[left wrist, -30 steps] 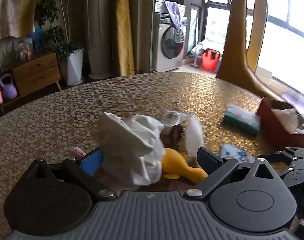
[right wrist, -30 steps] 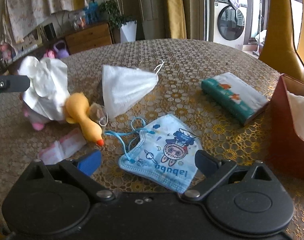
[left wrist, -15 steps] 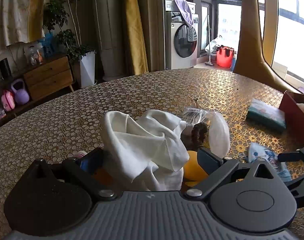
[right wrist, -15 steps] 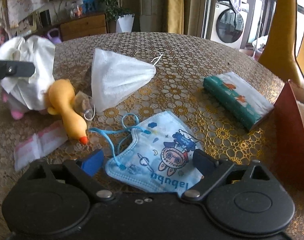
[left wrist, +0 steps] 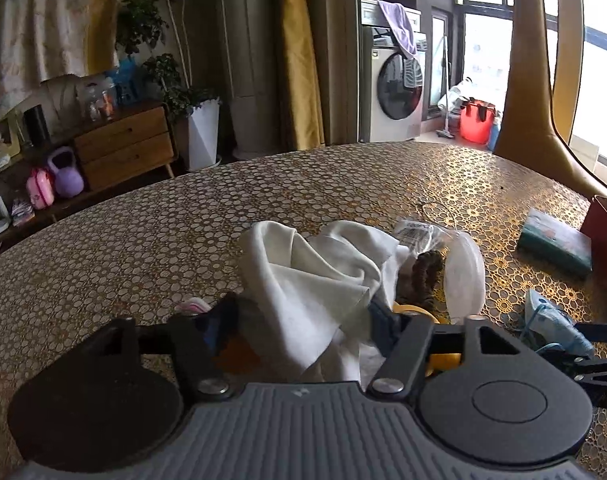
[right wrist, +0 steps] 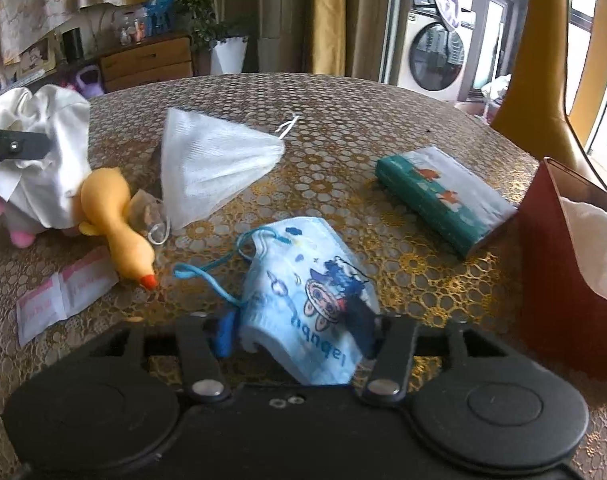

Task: Organize soft objects
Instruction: 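Carry the blue mask and white cloth into the brown box with both tools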

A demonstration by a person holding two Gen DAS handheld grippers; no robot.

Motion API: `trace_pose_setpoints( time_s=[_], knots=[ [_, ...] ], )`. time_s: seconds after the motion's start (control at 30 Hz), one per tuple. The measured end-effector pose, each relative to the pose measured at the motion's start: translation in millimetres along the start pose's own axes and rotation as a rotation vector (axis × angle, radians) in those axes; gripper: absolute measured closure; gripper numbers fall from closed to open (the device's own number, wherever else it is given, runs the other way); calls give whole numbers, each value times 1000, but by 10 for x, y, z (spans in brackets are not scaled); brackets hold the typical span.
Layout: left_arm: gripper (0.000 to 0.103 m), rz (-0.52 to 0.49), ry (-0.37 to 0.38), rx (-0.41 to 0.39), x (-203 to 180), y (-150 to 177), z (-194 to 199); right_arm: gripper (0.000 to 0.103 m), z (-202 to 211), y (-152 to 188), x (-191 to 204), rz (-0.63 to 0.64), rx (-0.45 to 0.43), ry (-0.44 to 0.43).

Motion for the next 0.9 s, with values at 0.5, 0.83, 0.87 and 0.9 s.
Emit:
trace_pose_setpoints(
  time_s=[0.5,0.83,0.87,0.9],
  knots=[
    [84,6,88,-38,-29,-154,289,92,261,-35,-258,-68,-31,-28],
    [85,12,169,-88,-166,-364,624,92,779,-54,-514,-130,-108,-93],
    [85,18,181,-91,-185,-389,661,92,837,-59,-543,-135,-116,-100],
    [85,23,194,-94,-207,-414,694,92,890,-64,-565,-139,-123,-107]
  ],
)
Point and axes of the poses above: each gripper's, at about its wrist camera, not at the fingertips, and z roughly against the way its jaws point, x to its left, y to its underside, the point moved 1 cm from there along -z, roughly the way its jaws point, and after that the axes turned 14 degrees about y, right-handed, at the moved point
